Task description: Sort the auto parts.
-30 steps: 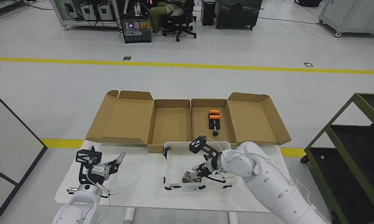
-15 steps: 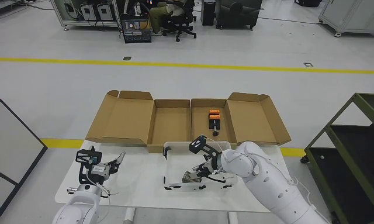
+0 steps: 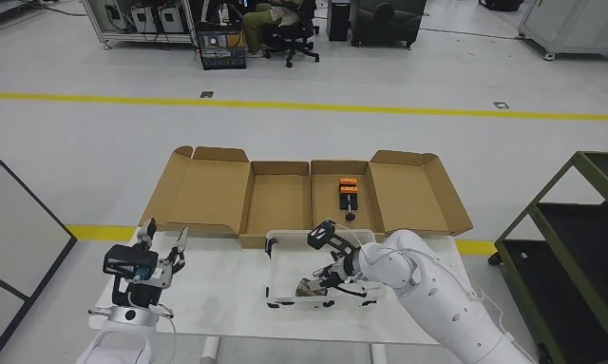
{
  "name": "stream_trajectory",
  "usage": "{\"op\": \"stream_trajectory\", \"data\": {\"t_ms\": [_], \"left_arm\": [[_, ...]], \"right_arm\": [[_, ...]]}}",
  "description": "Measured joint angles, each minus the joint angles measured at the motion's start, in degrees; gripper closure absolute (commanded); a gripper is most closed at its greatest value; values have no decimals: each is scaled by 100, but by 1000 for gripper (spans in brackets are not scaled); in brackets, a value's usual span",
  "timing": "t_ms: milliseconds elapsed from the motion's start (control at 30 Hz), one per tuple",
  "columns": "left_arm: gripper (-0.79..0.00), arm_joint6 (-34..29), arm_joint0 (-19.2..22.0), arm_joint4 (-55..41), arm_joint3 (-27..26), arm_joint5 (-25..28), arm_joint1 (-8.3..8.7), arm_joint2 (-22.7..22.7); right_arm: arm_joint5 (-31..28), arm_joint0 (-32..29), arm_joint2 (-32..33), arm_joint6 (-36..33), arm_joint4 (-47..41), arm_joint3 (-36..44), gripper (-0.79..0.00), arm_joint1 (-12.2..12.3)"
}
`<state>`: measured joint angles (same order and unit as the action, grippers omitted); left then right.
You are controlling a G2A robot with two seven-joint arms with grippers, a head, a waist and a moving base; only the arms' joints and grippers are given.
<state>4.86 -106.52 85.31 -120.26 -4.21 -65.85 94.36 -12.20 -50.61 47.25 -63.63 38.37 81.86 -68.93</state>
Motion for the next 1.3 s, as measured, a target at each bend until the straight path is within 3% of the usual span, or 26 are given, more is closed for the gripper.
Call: {"op": "stream_trajectory", "data": {"t_ms": [33, 233, 333, 500, 800, 1100, 1300], "left_arm": [[-785, 0, 0, 0, 0, 0, 0, 0], [-785, -131, 108, 478, -63, -148, -19, -165], [-785, -436, 324, 937, -95, -249, -35, -398], [-785, -990, 881, 1902, -23, -320, -82, -1040], [-785, -1562, 1612, 2844, 194, -335, -179, -1791], [-785, -1795, 1764, 2678, 521, -443, -238, -1768], [-785, -1792, 1763, 2685, 517, -441, -237, -1769]], "right_arm": [[0, 0, 0, 0, 0, 0, -785, 0], [-55, -51, 35, 95, -17, 30, -785, 6], [-515, -251, 265, 566, -149, 148, -785, 77], [-1081, -507, 452, 424, -64, 467, -785, 199], [-282, -145, -285, 173, 418, 255, -785, -13], [231, 447, -977, 23, 444, -388, -785, -358], [82, 535, -932, 197, 247, -341, -785, -413]]}}
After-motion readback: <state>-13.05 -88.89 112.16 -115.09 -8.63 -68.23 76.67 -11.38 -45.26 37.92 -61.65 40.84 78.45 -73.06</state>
